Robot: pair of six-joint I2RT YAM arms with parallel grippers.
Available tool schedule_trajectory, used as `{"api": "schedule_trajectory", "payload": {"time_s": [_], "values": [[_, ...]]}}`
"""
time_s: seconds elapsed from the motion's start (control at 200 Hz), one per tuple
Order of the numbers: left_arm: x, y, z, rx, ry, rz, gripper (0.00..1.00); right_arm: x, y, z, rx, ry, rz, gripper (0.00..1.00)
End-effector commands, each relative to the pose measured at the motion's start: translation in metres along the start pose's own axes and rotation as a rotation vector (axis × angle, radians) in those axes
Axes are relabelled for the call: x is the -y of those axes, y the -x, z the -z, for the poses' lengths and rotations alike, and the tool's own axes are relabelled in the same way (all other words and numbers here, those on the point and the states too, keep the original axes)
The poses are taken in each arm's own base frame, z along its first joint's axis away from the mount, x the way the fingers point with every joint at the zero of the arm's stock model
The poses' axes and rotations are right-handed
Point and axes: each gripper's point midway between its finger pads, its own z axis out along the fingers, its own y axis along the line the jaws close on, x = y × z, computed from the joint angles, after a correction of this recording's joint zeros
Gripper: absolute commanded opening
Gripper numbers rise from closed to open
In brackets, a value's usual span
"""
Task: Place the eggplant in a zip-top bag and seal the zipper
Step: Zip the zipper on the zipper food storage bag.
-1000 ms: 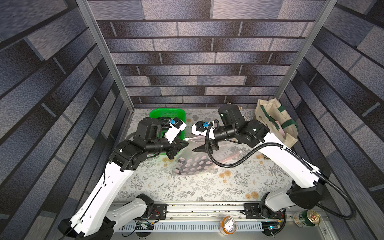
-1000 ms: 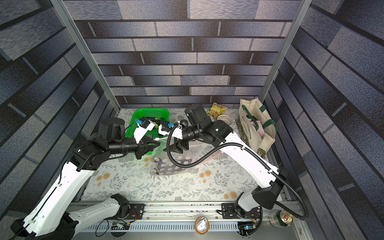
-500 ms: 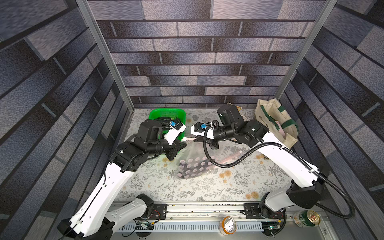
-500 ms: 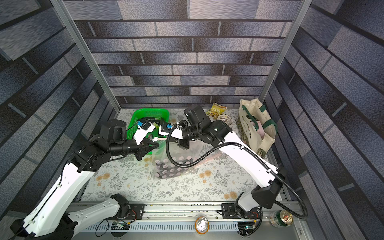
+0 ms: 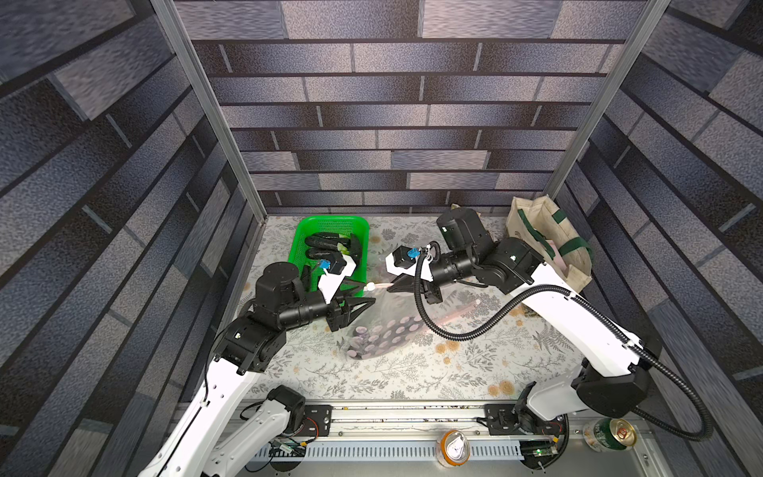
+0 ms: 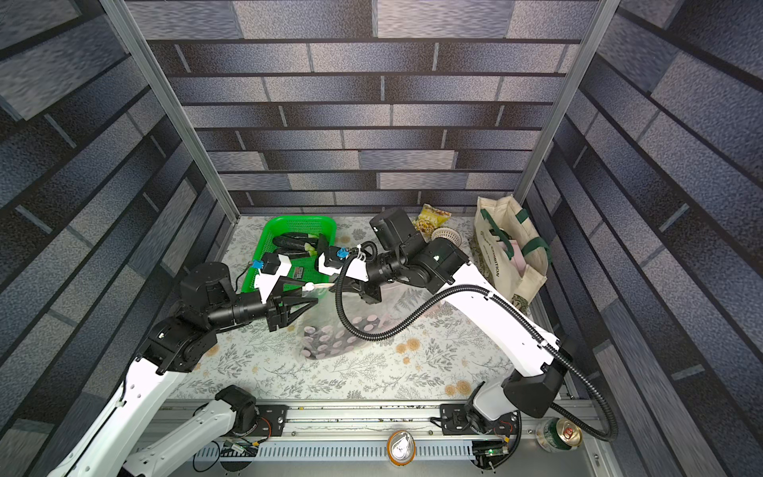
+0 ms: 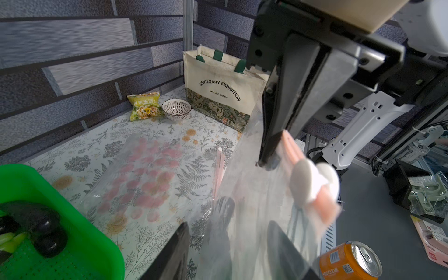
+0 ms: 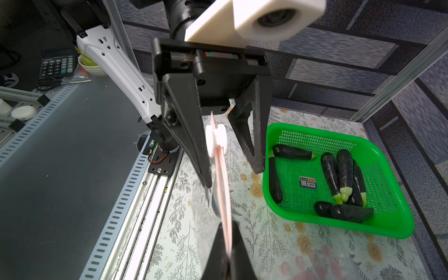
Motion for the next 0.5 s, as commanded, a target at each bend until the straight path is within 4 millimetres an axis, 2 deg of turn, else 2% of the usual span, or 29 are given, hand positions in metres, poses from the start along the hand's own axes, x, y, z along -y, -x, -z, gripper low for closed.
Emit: {"api": "schedule_trajectory", "payload": {"time_s": [0.0,0.195,0.496], "values": [[0.014,0.021,0.004,0.108,-0.064,-0.060,0.53,-0.009,0.010,0.009,0.050,0.020,-0.014,0.00],[0.022,0.031,0.003,0.151,-0.084,-0.086,0.50,-0.006,0.010,0.008,0.057,0.020,-0.016,0.00],[0.025,0.032,-0.002,0.122,-0.107,-0.094,0.30,-0.006,0.010,0.007,0.062,0.026,-0.022,0.00]]}}
